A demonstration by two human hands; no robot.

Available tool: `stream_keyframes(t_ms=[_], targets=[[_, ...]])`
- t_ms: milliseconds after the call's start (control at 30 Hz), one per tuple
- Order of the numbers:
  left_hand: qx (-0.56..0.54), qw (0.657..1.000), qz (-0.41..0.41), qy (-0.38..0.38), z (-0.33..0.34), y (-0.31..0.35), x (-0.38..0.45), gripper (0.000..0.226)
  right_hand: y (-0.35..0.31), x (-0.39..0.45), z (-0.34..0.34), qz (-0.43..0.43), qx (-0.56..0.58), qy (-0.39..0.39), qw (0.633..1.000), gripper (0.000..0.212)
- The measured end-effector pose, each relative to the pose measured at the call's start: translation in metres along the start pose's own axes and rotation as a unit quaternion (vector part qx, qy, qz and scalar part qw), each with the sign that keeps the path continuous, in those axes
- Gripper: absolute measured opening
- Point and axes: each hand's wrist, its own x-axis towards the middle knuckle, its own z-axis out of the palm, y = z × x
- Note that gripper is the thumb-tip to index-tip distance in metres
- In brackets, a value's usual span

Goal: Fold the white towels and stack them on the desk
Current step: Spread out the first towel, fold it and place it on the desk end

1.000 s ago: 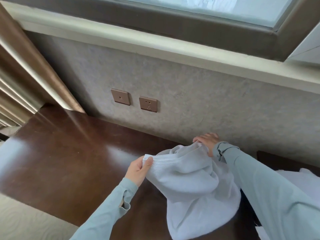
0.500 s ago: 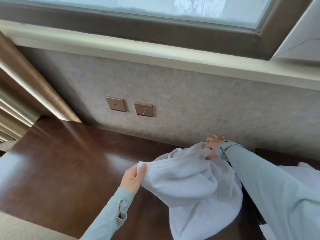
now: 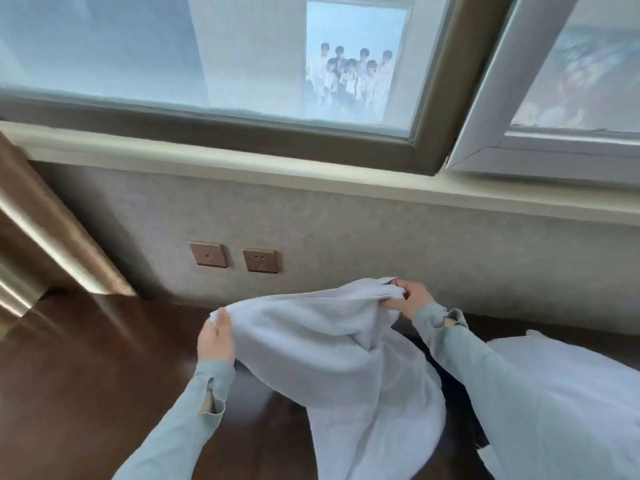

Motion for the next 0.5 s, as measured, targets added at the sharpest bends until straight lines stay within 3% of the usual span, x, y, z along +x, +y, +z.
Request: stream_keyframes(t_ms=[133,267,367,433,500], targets=[[-0.025,0.994,0.11,-0.001,-0.011,0.075,0.012,0.044,-0.072,-0.049,-0.06,-0.125,-0.091,0.079,0.985,0.041],[-0.068,0.97,0.235,0.004,-0.023,0.161,0.01,0.039,-0.154,-0.107,-0.133,-0.236,-0.178,0.15,0.943,0.023],[-0.1,0.946,0.31,0.011,-0.029,0.222,-0.001,0.037,-0.208,-0.145,-0.185,-0.29,-0.194,0.256,0.901,0.039],[-0.116,0.928,0.354,0.022,-0.035,0.263,-0.008,0.037,-0.233,-0.165,-0.209,-0.307,-0.175,0.297,0.887,0.016],[-0.125,0.907,0.4,0.041,-0.042,0.304,-0.016,0.036,-0.252,-0.179,-0.223,-0.329,-0.086,0.311,0.887,0.015]])
